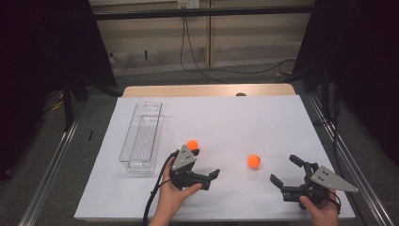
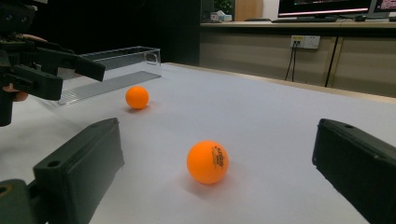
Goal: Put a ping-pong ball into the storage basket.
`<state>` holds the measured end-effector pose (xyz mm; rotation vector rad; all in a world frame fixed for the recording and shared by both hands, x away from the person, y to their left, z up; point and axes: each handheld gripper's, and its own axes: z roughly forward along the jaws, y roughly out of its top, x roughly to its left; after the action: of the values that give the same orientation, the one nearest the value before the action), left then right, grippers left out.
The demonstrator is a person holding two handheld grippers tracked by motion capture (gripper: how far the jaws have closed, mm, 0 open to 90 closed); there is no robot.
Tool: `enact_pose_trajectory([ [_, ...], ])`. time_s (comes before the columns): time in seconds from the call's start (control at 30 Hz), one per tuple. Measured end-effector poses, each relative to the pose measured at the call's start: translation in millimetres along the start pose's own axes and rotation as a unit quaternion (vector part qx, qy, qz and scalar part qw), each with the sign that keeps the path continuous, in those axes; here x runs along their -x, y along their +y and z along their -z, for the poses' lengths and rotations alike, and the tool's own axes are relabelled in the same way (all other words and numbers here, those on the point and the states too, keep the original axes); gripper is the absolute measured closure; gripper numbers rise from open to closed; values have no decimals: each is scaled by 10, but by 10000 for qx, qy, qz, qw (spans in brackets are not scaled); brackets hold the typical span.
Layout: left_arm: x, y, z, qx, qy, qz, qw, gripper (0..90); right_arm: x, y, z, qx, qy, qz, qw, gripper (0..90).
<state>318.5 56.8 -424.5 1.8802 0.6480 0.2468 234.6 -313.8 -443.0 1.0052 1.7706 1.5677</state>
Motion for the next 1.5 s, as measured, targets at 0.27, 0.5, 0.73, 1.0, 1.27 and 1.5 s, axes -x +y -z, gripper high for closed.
enact_pose_trajectory([
  [0.27, 8, 5, -45, -80, -14, -26, 10000, 29, 1, 0, -2, -1, 4, 7, 10000, 14],
  [0.5, 20, 22, -91, -115, -33, -38, 9999, 30, 5, 0, 1, -1, -1, 2, 10000, 14],
  [0.73, 17, 34, -135, -172, -11, 10, 9999, 30, 4, 1, 0, 4, 5, 1, 10000, 14],
  [1.0, -7, 41, -170, -202, 14, 38, 9998, 31, 5, 1, 2, 4, -5, 6, 10000, 14],
  [1.27, 5, 59, -199, -220, -2, 46, 9997, 31, 5, 1, 1, -6, -3, 15, 10000, 14],
  [1.5, 16, 63, -244, -272, -35, 30, 9996, 31, 5, 3, 3, 8, -6, 12, 10000, 14],
])
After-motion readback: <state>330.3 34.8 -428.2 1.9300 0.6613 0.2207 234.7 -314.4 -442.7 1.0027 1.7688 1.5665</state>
